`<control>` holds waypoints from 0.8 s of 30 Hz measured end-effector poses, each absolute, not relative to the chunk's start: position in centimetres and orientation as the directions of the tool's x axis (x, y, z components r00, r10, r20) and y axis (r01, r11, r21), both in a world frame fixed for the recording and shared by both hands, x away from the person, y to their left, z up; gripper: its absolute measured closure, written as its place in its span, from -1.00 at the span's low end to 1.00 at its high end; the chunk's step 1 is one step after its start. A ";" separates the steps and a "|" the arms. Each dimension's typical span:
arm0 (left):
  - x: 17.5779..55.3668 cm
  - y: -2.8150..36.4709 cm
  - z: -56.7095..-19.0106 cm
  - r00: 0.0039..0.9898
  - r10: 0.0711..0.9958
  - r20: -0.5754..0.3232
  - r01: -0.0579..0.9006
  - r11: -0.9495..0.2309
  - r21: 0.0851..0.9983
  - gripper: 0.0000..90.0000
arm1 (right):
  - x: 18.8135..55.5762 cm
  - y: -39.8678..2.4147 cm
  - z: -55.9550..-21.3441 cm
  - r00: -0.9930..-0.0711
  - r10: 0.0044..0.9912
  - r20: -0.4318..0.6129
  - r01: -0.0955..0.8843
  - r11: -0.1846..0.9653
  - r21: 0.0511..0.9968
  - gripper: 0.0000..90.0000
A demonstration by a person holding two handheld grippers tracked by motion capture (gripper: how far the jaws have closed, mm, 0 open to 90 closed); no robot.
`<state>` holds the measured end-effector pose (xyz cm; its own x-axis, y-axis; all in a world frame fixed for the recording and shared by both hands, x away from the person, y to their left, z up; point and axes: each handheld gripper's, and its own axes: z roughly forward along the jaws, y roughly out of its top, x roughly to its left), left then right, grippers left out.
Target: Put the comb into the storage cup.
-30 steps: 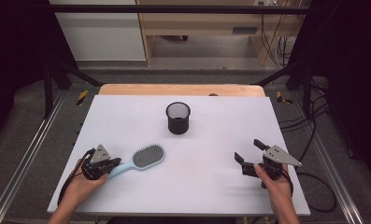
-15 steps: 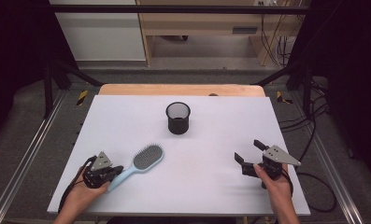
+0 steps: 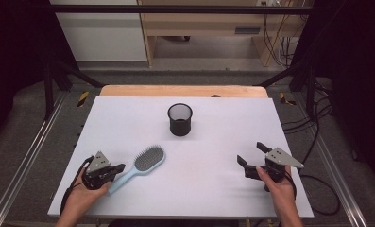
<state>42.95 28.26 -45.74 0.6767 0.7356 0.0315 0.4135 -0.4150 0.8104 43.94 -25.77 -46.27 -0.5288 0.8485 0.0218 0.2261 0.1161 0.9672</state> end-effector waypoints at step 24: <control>43.3 25.7 -47.5 0.678 0.735 0.020 0.487 -0.469 0.737 -0.52 | 44.0 -25.3 -46.1 -0.540 0.842 0.005 0.228 0.141 0.963 -0.85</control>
